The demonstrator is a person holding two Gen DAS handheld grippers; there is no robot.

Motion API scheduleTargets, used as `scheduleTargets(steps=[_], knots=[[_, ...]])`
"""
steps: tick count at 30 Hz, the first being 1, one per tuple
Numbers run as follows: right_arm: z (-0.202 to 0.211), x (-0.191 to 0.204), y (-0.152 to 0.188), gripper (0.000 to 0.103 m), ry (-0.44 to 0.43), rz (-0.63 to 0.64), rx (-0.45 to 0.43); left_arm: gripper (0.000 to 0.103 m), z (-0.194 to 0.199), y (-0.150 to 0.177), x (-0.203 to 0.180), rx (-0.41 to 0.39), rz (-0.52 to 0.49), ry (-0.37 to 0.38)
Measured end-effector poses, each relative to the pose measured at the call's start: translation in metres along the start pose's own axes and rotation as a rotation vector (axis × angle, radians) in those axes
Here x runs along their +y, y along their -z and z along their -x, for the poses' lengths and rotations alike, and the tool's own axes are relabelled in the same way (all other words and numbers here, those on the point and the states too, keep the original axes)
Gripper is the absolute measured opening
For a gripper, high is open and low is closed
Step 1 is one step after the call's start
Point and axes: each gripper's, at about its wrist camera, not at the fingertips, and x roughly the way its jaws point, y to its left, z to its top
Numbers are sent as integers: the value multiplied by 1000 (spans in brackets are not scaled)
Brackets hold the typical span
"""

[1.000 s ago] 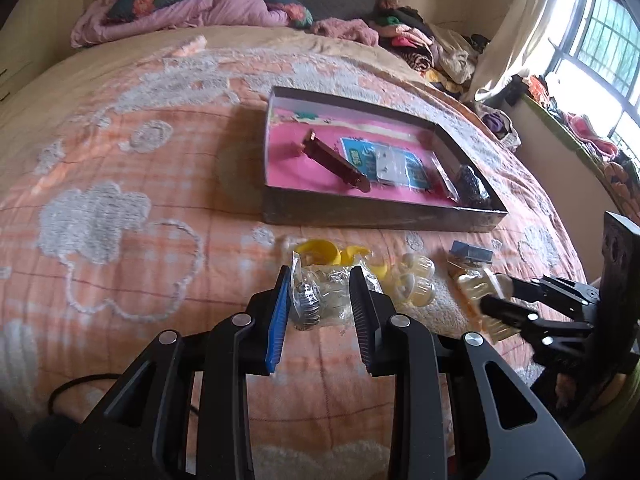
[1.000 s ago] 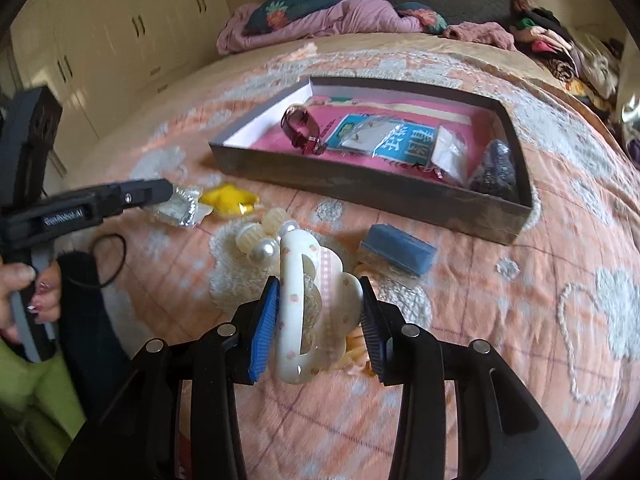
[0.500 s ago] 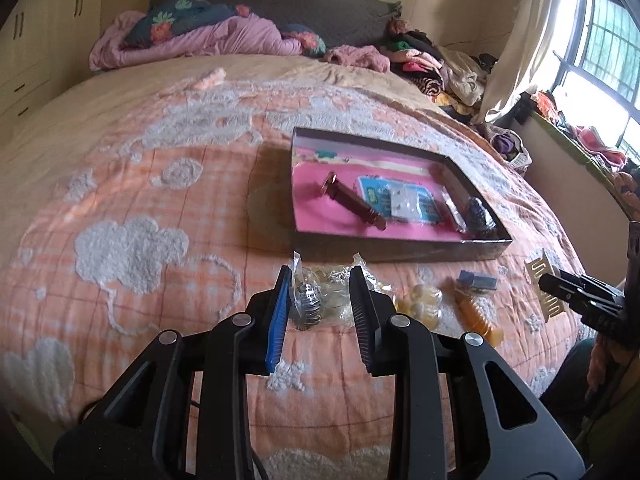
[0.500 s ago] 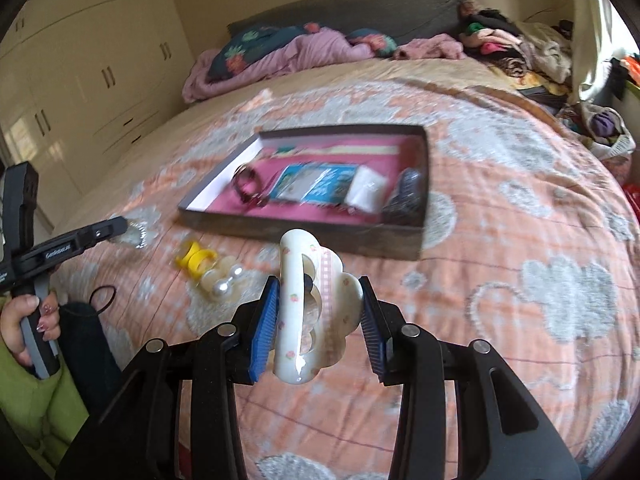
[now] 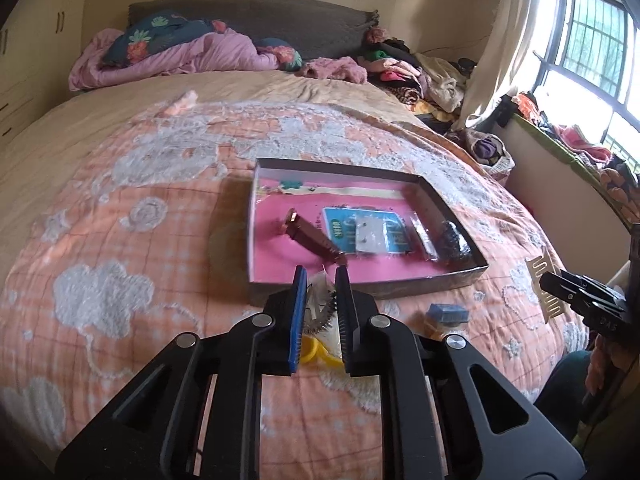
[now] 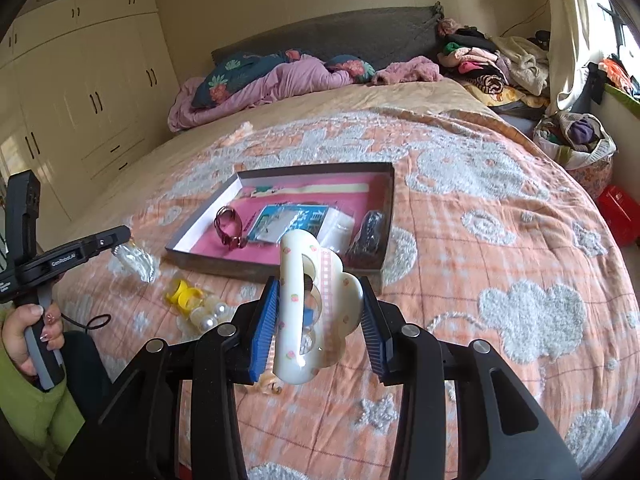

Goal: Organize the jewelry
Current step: 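Lift the clear bag with the left tool while the right tool lifts the hair clip toward the box, then release the clear bag with the left tool while the right tool releases the clip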

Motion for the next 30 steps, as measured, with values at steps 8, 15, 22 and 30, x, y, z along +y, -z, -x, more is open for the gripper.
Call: scheduleTargets(steps=[8, 15, 22, 30], knots=[[0, 1, -14, 38, -4, 2, -21, 7, -10, -28, -20, -26, -36, 40], [-5, 0, -28, 38, 1, 7, -36, 7, -25, -52, -34, -38, -67, 60], [-13, -3, -47, 38, 16, 14, -53, 7, -45, -65, -47, -16, -85, 82], [-30, -7, -64, 38, 31, 20, -59, 7, -65, -66, -53, 21, -94, 102]])
